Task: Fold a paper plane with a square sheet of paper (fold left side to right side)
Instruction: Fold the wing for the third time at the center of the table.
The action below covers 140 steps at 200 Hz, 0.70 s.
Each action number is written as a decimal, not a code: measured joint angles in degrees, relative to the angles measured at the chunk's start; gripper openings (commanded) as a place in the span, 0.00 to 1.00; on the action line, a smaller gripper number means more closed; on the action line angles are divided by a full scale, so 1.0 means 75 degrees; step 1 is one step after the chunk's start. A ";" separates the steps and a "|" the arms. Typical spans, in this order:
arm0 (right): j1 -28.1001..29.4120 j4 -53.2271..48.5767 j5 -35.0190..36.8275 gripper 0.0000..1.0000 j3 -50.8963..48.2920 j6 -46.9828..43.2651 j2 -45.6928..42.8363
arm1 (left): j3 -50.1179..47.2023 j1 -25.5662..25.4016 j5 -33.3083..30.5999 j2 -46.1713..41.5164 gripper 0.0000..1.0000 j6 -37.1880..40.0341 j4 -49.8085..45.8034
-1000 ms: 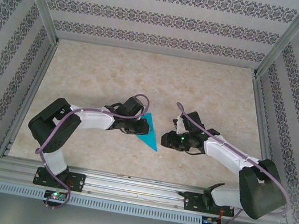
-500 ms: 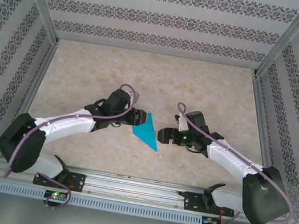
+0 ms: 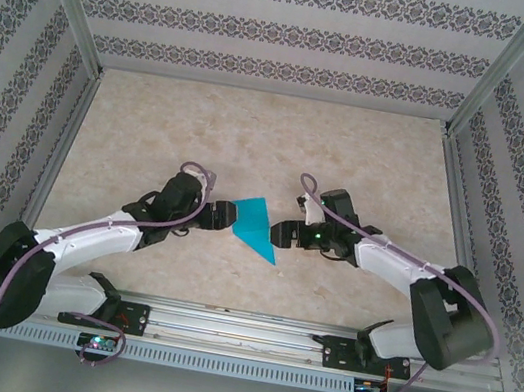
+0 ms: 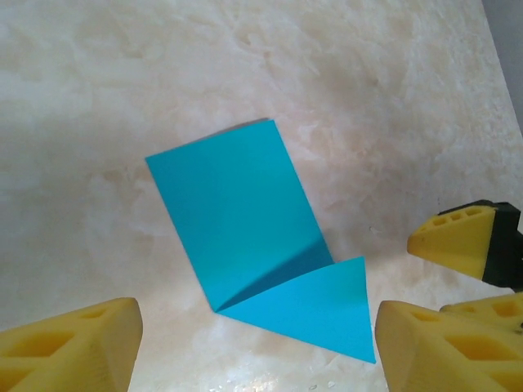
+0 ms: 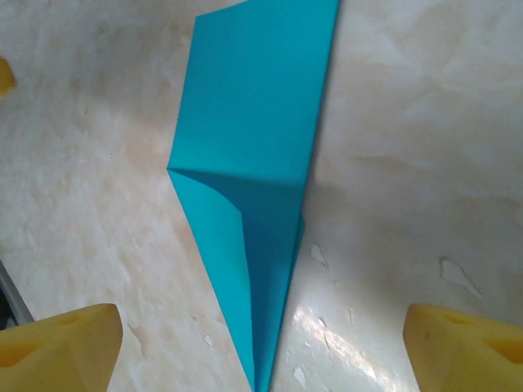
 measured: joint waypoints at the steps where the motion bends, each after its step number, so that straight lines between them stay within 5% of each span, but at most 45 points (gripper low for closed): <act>1: 0.0009 0.0006 -0.0009 0.85 0.0020 -0.0009 0.0032 | -0.0023 0.0000 0.0009 0.0000 0.75 -0.0020 0.0006; 77: 0.0227 0.0361 -0.0635 0.50 0.1008 -0.0277 0.1574 | -0.0434 0.0303 0.0836 0.0629 0.68 -0.1096 0.0985; 140: 0.0227 0.0385 -0.0804 0.24 0.1035 -0.0268 0.1757 | -0.0443 0.0653 0.1291 0.1075 0.65 -0.1565 0.1358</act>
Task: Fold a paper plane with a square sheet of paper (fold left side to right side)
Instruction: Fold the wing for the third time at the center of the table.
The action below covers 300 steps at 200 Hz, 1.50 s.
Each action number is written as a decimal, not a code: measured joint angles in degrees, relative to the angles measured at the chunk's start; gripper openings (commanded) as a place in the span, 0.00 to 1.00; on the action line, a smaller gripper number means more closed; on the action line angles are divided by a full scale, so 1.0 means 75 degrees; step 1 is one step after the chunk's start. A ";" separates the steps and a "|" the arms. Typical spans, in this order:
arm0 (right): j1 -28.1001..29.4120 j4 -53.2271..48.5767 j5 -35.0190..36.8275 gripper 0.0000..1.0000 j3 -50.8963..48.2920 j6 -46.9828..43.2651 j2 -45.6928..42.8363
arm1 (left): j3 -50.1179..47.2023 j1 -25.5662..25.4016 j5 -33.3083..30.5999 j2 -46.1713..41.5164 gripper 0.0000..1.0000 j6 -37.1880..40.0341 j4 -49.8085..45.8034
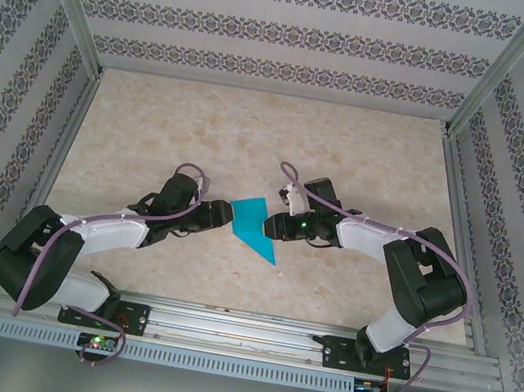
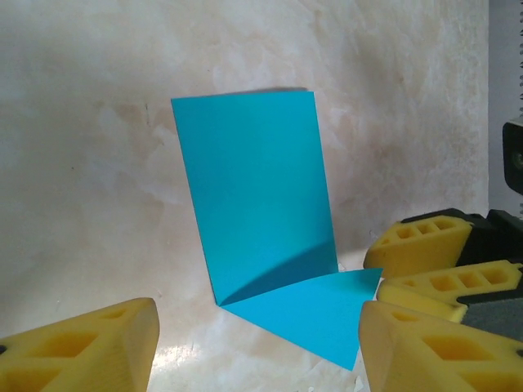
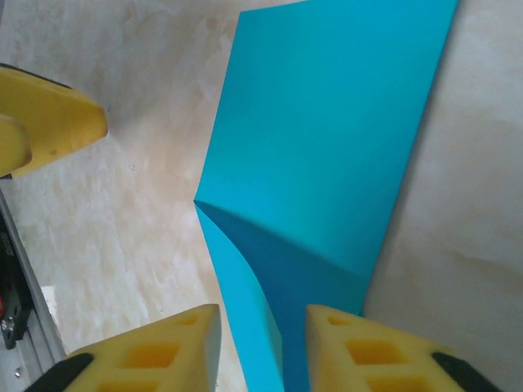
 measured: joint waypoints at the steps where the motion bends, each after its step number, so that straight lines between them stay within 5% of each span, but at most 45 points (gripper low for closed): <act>1: 0.0000 -0.0006 0.0003 0.23 0.0000 0.0029 0.0000 | 0.0000 0.0003 0.0000 0.0003 0.65 0.0000 0.0003; 33: 0.0000 -0.0017 0.0012 0.00 0.0000 -0.0015 -0.0015 | 0.0096 0.0099 0.0210 0.0242 0.64 -0.0076 0.0029; 98: -0.0020 0.0017 0.0093 0.00 -0.0157 -0.0003 -0.0525 | 0.0478 0.0149 0.0568 0.0848 0.60 -0.0090 0.0242; 207: -0.0175 0.0382 0.0064 0.00 -0.0554 0.0230 -0.0691 | 0.1064 0.0146 0.1370 0.2419 0.36 -0.0449 0.1291; 252: -0.0221 0.0221 0.0254 0.46 -0.0618 0.0297 -0.1032 | 0.1174 0.0146 0.1600 0.2693 0.33 -0.0621 0.1679; 300: 0.0213 -0.0673 0.1749 0.56 -0.0635 -0.0029 -0.2611 | 0.1262 0.0146 0.1682 0.2690 0.31 -0.0624 0.1722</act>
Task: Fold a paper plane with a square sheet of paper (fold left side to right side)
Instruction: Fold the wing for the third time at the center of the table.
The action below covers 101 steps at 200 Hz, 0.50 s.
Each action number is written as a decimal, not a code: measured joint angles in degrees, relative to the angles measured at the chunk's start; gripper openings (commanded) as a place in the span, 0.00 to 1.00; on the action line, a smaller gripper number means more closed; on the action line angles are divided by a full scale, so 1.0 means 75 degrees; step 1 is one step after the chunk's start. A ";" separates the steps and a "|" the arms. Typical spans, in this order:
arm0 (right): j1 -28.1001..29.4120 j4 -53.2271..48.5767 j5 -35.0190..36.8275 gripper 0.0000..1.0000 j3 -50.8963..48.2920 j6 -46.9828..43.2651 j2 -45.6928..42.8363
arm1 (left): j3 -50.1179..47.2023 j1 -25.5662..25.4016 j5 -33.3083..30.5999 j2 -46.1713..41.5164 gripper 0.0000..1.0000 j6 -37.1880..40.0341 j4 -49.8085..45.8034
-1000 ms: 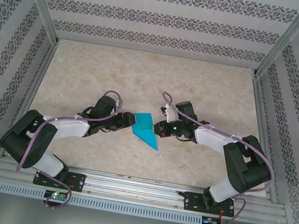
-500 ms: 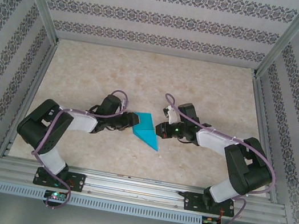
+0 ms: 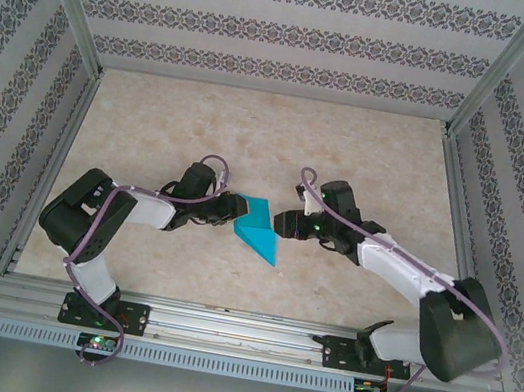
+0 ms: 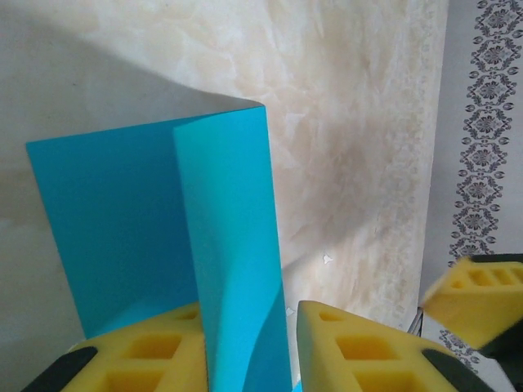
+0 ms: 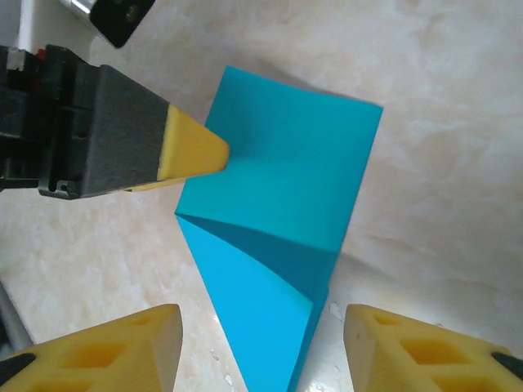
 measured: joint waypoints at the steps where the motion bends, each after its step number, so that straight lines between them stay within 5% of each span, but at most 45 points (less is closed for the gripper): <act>1: 0.0020 -0.0015 0.0050 0.56 0.0000 -0.0009 -0.0020 | 0.0006 0.0000 0.0003 0.0000 0.31 0.0000 0.0000; 51: 0.2355 -0.1174 0.2739 0.57 0.0015 -0.0353 -0.0373 | 0.0242 -0.0017 0.0003 -0.0102 0.30 -0.0149 -0.0026; 101: 0.3774 -0.1556 0.4500 0.57 0.0519 -0.0379 0.0988 | 0.0338 -0.0073 -0.0009 -0.0102 0.29 -0.0289 -0.0160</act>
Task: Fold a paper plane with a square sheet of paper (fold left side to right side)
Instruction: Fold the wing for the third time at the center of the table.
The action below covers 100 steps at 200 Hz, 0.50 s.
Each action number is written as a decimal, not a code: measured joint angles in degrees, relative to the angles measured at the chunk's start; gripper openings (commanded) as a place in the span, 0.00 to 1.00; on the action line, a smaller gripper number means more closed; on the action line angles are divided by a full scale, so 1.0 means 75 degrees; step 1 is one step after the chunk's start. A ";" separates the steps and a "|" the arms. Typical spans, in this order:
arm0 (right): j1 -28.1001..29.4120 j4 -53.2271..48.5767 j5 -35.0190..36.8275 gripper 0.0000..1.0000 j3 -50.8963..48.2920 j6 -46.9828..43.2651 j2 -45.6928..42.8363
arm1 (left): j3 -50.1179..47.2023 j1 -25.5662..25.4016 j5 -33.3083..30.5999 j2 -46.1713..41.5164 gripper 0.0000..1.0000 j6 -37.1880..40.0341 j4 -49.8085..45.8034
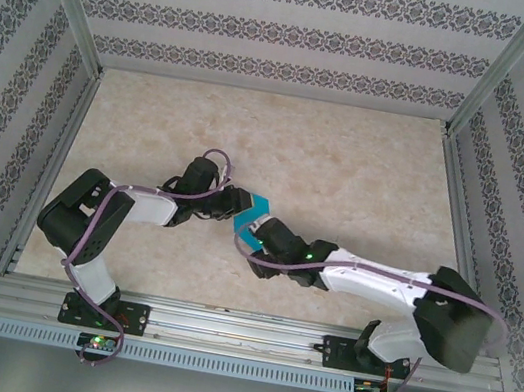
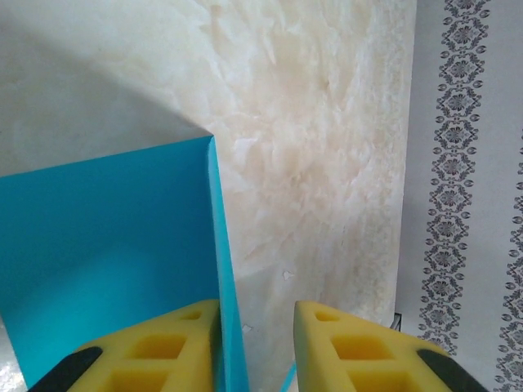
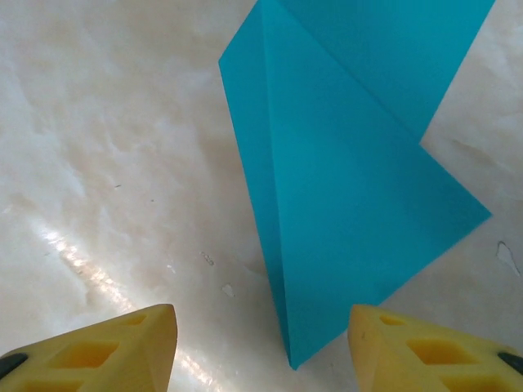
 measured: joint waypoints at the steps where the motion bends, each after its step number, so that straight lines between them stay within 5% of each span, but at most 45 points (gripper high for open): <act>1: 0.0009 -0.0006 0.0017 0.57 0.0012 -0.0003 0.0023 | 0.0000 0.0000 0.0003 0.0000 0.29 0.0000 -0.0006; 100: 0.0114 -0.0041 0.1040 0.53 0.0629 0.0026 0.1166 | 0.0128 -0.0102 -0.0020 -0.0061 0.27 -0.0090 -0.0245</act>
